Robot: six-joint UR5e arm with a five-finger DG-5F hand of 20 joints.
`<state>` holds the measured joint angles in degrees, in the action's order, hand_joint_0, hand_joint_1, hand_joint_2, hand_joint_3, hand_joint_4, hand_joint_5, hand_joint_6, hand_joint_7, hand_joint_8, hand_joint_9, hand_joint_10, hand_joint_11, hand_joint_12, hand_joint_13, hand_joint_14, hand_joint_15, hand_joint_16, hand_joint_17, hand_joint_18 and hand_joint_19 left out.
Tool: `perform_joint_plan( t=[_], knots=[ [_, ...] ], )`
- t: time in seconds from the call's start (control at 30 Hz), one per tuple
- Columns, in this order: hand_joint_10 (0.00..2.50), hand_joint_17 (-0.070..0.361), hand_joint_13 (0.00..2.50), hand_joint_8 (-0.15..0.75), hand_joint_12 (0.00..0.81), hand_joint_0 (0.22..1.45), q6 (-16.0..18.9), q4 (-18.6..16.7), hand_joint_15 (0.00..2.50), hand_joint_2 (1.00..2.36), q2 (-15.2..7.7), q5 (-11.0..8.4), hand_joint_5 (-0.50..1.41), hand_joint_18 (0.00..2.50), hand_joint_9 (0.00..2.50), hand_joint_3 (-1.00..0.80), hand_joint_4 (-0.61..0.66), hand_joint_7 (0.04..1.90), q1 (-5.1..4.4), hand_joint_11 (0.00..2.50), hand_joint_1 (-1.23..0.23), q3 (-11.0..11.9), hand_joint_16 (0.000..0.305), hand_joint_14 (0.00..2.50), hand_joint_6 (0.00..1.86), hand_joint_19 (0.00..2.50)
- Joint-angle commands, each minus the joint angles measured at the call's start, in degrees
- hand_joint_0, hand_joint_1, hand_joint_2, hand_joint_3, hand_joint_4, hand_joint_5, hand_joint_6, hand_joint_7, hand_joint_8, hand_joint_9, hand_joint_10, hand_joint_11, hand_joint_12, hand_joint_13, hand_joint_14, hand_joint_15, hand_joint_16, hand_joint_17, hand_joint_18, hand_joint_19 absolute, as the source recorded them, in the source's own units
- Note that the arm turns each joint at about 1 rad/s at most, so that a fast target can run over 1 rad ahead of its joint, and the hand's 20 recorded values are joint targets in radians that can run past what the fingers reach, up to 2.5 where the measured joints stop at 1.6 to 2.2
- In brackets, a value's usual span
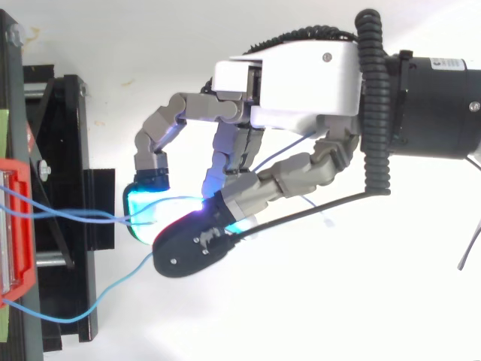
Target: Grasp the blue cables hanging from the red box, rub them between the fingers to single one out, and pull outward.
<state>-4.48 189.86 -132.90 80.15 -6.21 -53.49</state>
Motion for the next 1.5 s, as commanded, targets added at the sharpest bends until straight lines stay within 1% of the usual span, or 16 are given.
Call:
perform_joint_plan(
  t=[0.0,0.07,0.13,0.3,0.37,0.43,0.47,0.63,0.77,0.83,0.9,0.97,1.07,1.2,1.27,1.47],
  knots=[
    [0.02,0.117,1.26,0.220,0.332,0.70,0.00,-0.01,0.99,1.01,0.01,0.00,-0.17,0.90,1.31,-0.41,0.01,0.87,-0.03,1.42,-0.86,0.05,0.052,0.03,0.89,0.68],
    [0.02,0.116,1.25,0.221,0.332,0.74,0.00,0.08,0.97,1.00,0.01,0.00,-0.17,0.90,1.31,-0.50,-0.02,0.85,0.06,1.40,-0.89,0.23,0.052,0.03,0.89,0.65],
    [0.02,0.115,1.25,0.225,0.333,0.74,0.00,0.43,0.96,1.00,0.01,0.00,-0.17,0.90,1.30,-0.50,0.00,0.84,0.06,1.40,-0.90,0.23,0.051,0.03,0.89,0.64],
    [0.01,0.114,1.26,0.232,0.337,0.61,0.00,1.48,0.98,1.00,0.01,0.00,-0.16,0.90,1.33,-0.50,0.04,0.87,0.06,1.41,-0.85,0.49,0.051,0.03,0.89,0.67],
    [0.01,0.122,1.27,0.246,0.355,0.54,0.00,1.92,0.97,1.00,0.01,0.00,-0.16,0.91,1.34,-0.50,0.05,0.87,0.15,1.41,-0.78,0.76,0.054,0.03,0.89,0.68],
    [0.01,0.124,1.28,0.257,0.355,0.52,0.00,2.36,0.98,1.00,0.01,0.00,-0.16,0.91,1.35,-0.50,0.05,0.86,0.15,1.40,-0.75,0.93,0.055,0.03,0.89,0.68],
    [0.01,0.125,1.28,0.262,0.360,0.52,-0.09,2.45,0.98,1.00,-0.08,0.00,-0.16,0.92,1.36,-0.50,0.05,0.86,0.15,1.40,-0.71,0.93,0.055,0.03,0.88,0.68],
    [0.01,0.126,1.29,0.254,0.358,0.52,-0.09,3.33,0.98,1.00,0.01,0.00,-0.16,0.91,1.36,-0.50,0.05,0.87,0.24,1.40,-0.63,1.46,0.056,0.03,0.88,0.69],
    [0.01,0.122,1.28,0.233,0.348,0.56,-0.26,3.42,0.99,1.00,0.01,0.00,-0.16,0.90,1.36,-0.50,0.04,0.88,0.15,1.41,-0.57,1.63,0.054,0.03,0.87,0.71],
    [0.02,0.119,1.27,0.225,0.335,0.60,-0.35,3.42,0.99,1.00,0.01,0.00,-0.16,0.89,1.36,-0.49,0.03,0.89,0.24,1.41,-0.54,1.72,0.053,0.03,0.87,0.72],
    [0.02,0.118,1.28,0.226,0.333,0.61,-0.44,3.42,1.00,1.01,0.01,0.00,-0.16,0.89,1.36,-0.41,0.01,0.89,0.24,1.41,-0.55,1.72,0.052,0.03,0.88,0.72],
    [0.02,0.119,1.28,0.229,0.334,0.61,-0.44,3.50,1.01,1.01,0.01,0.00,-0.16,0.89,1.35,-0.32,0.01,0.90,0.32,1.42,-0.62,1.81,0.053,0.03,0.88,0.71],
    [0.01,0.119,1.27,0.240,0.341,0.61,-0.44,3.68,0.98,1.02,0.01,0.09,-0.16,0.90,1.35,-0.27,0.01,0.89,0.32,1.41,-0.68,1.81,0.053,0.03,0.89,0.71],
    [0.02,0.118,1.27,0.239,0.341,0.63,-0.44,3.77,0.99,1.02,0.01,0.00,-0.16,0.90,1.34,-0.23,0.02,0.90,0.32,1.42,-0.78,1.90,0.052,0.03,0.89,0.69],
    [0.02,0.118,1.26,0.234,0.337,0.66,-0.44,3.77,0.99,1.02,0.01,0.09,-0.16,0.91,1.33,-0.24,-0.01,0.91,0.41,1.42,-0.84,1.90,0.052,0.03,0.90,0.68],
    [0.01,0.114,1.26,0.229,0.331,0.73,-0.44,3.77,0.98,1.02,0.01,0.09,-0.17,0.91,1.32,-0.32,-0.10,0.99,0.41,1.42,-0.90,1.90,0.051,0.03,0.91,0.66]
  ],
)
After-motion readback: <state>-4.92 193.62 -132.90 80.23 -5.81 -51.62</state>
